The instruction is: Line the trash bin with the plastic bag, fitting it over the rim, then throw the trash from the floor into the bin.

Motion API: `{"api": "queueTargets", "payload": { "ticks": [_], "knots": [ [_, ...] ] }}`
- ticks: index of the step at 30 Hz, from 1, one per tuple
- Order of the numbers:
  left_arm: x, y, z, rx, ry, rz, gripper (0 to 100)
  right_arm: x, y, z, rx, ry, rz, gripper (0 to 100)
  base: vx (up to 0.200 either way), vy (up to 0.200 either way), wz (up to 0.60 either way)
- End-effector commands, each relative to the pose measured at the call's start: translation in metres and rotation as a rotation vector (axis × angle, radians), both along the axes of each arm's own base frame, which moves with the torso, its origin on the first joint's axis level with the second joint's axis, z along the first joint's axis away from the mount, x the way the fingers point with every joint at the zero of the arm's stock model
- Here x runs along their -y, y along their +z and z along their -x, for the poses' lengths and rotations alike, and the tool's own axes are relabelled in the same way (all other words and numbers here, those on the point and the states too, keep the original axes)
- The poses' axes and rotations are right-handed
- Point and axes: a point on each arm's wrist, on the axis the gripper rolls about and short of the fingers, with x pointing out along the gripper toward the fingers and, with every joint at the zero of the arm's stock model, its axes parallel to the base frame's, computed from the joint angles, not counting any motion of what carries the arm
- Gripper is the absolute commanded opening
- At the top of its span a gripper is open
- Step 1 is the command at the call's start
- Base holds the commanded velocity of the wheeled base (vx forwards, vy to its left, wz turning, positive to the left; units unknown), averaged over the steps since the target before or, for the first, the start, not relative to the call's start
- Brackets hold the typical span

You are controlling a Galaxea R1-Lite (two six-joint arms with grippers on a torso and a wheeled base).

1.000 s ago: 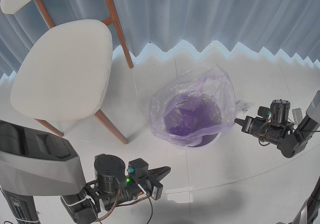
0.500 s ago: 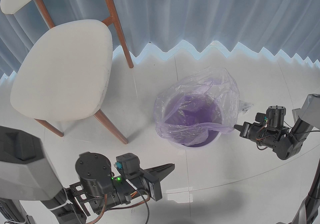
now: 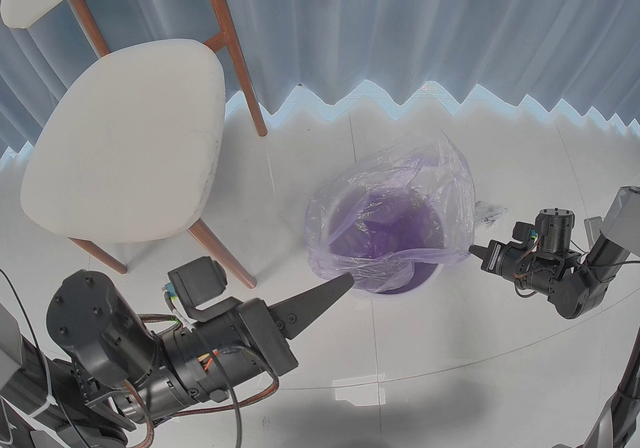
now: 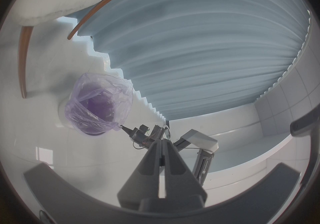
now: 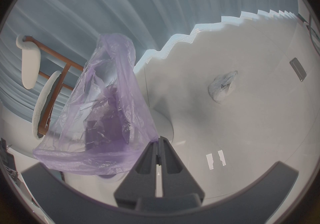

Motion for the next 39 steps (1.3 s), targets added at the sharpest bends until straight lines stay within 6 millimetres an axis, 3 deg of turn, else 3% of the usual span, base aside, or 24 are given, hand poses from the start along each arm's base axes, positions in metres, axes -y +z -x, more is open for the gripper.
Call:
{"api": "queueTargets", "payload": {
  "ticks": [1, 5, 7, 10, 11, 14, 15, 18, 27, 31, 33, 39],
  "knots": [
    [0.005, -0.035, 0.003, 0.058, 0.035, -0.212, 0, -0.002, 0.011, 0.003, 0.031, 0.004, 0.0, 0, 0.0, 0.0, 0.0],
    [0.006, -0.031, -0.004, 0.065, 0.048, -0.207, 0, -0.002, 0.012, 0.003, 0.033, 0.003, 0.001, 0, 0.0, 0.0, 0.0],
    [0.015, -0.035, -0.02, 0.008, 0.072, -0.29, 0, -0.002, 0.012, 0.003, 0.033, 0.004, 0.001, 0, 0.0, 0.0, 0.0],
    [0.02, -0.038, -0.028, -0.026, 0.074, -0.359, 0, -0.002, 0.013, 0.003, 0.036, 0.004, 0.001, 0, 0.0, 0.0, 0.0],
    [0.024, -0.031, -0.04, -0.022, 0.093, -0.38, 100, -0.002, 0.013, 0.004, 0.036, 0.004, 0.001, 0, 0.0, 0.0, 0.0],
    [0.029, -0.016, -0.057, -0.008, 0.124, -0.377, 100, -0.002, 0.014, 0.004, 0.039, 0.004, 0.001, 0, 0.0, 0.0, 0.0],
    [0.032, -0.005, -0.072, -0.033, 0.149, -0.399, 100, -0.002, 0.014, 0.004, 0.039, 0.004, 0.001, 0, 0.0, 0.0, 0.0],
    [0.026, 0.002, -0.092, -0.121, 0.179, -0.472, 100, -0.002, 0.014, 0.004, 0.039, 0.005, 0.002, 0, 0.0, 0.0, 0.0],
    [0.031, -0.01, -0.151, -0.262, 0.248, -0.425, 100, -0.002, 0.014, 0.004, 0.039, 0.005, 0.002, 0, 0.0, 0.0, 0.0],
    [0.037, -0.008, -0.16, -0.275, 0.246, -0.395, 100, -0.002, 0.015, 0.004, 0.044, 0.004, 0.003, 0, 0.0, 0.0, 0.0],
    [0.041, -0.016, -0.165, -0.29, 0.245, -0.409, 100, -0.002, 0.016, 0.005, 0.047, 0.005, 0.003, 0, 0.0, 0.0, 0.0],
    [0.041, -0.026, -0.162, -0.315, 0.246, -0.434, 100, -0.002, 0.017, 0.005, 0.048, 0.004, 0.003, 0, 0.0, 0.0, 0.0]
  ]
}}
